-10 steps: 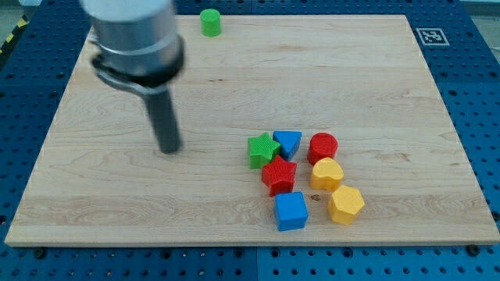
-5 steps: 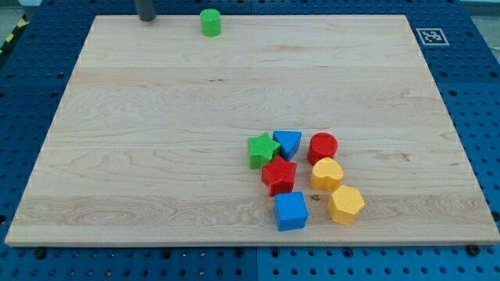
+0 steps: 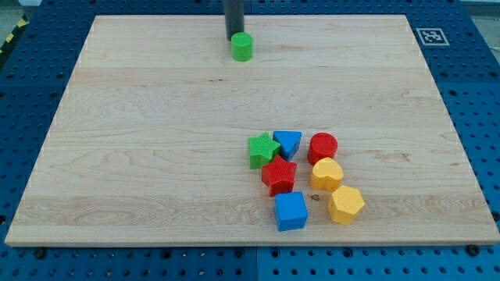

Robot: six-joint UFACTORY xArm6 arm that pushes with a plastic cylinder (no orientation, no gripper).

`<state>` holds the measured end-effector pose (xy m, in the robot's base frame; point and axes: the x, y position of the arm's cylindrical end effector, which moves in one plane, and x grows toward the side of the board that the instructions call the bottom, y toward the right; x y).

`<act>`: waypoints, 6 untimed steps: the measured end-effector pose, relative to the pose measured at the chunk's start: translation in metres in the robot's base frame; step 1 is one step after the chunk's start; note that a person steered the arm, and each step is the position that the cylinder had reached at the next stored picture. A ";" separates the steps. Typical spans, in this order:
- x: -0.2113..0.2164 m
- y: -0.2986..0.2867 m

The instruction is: Slide the green circle towards the green star

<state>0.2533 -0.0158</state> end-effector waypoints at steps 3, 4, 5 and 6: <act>0.058 0.019; 0.054 0.003; 0.045 -0.019; 0.054 -0.025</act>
